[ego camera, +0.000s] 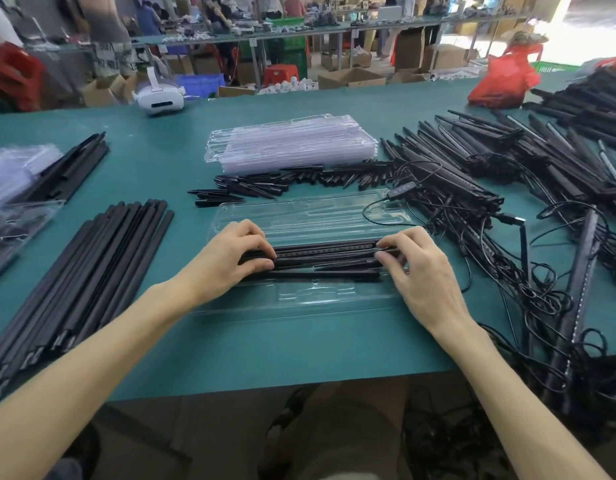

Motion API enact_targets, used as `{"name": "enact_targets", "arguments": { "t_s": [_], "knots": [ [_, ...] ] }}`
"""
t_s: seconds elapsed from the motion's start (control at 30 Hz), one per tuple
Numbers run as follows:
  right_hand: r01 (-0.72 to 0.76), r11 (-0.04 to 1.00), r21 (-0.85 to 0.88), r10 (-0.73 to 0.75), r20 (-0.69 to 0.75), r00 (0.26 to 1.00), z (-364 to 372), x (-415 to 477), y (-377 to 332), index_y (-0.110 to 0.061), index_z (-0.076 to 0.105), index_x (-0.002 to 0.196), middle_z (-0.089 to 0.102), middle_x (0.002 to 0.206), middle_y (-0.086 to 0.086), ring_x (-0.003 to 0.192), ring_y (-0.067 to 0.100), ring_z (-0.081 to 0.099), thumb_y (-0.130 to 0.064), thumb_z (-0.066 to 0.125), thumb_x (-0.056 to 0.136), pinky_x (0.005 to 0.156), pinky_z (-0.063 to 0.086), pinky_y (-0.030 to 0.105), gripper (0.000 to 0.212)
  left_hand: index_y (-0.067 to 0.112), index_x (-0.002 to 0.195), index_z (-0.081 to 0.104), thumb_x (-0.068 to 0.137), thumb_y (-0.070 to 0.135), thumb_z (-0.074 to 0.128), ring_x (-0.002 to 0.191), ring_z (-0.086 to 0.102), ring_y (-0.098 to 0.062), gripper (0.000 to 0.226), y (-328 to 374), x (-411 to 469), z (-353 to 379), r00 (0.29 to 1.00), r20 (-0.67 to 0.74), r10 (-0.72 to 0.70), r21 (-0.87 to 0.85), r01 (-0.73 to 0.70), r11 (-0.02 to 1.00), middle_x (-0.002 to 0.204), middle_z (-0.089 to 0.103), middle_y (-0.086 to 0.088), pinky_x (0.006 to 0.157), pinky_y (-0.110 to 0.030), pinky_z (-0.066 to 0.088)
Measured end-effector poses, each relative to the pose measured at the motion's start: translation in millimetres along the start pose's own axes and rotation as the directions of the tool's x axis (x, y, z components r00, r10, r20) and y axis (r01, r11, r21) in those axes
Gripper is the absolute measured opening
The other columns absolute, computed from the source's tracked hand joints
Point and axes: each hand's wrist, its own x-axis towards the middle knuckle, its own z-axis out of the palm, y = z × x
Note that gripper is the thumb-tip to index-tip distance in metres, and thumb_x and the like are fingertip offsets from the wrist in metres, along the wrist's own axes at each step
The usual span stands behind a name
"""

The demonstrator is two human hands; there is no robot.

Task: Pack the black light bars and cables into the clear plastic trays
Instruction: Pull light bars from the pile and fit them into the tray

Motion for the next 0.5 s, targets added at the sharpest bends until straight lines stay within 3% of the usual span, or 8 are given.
{"name": "enact_targets", "arguments": {
  "t_s": [0.2, 0.3, 0.5],
  "knots": [
    [-0.036, 0.999, 0.007, 0.036, 0.029, 0.999, -0.3, 1.4, 0.8, -0.019, 0.069, 0.102, 0.055, 0.098, -0.012, 0.073, 0.003, 0.057, -0.034, 0.063, 0.098, 0.073, 0.054, 0.037, 0.016, 0.023, 0.099, 0.072, 0.087, 0.035, 0.071, 0.100, 0.051, -0.010, 0.017, 0.5, -2.5, 2.4, 0.998, -0.046, -0.050, -0.082, 0.046, 0.996, 0.100, 0.060, 0.011, 0.092, -0.023, 0.040],
    [-0.037, 0.999, -0.033, 0.038, 0.047, 0.998, 1.1, 1.5, 2.1, -0.019, 0.070, 0.101, 0.054, 0.094, -0.012, 0.072, 0.007, 0.056, -0.031, 0.062, 0.099, 0.073, 0.054, 0.037, 0.015, 0.020, 0.104, 0.070, 0.087, 0.042, 0.068, 0.098, 0.052, -0.011, 0.028, 4.2, -4.5, 3.3, 0.995, -0.098, -0.025, -0.023, 0.023, 0.999, 0.100, 0.062, 0.012, 0.094, -0.026, 0.041],
    [-0.045, 0.998, -0.046, 0.047, 0.042, 0.998, 3.5, 1.2, 3.1, -0.021, 0.071, 0.094, 0.051, 0.088, -0.013, 0.067, 0.001, 0.052, -0.030, 0.065, 0.096, 0.067, 0.041, 0.026, 0.011, 0.018, 0.131, 0.062, 0.098, 0.044, 0.053, 0.129, 0.045, -0.013, 0.043, 27.3, 5.0, 18.3, 0.996, -0.074, 0.057, 0.074, -0.051, 0.996, 0.133, 0.057, 0.007, 0.115, -0.036, 0.032]
  ]
}}
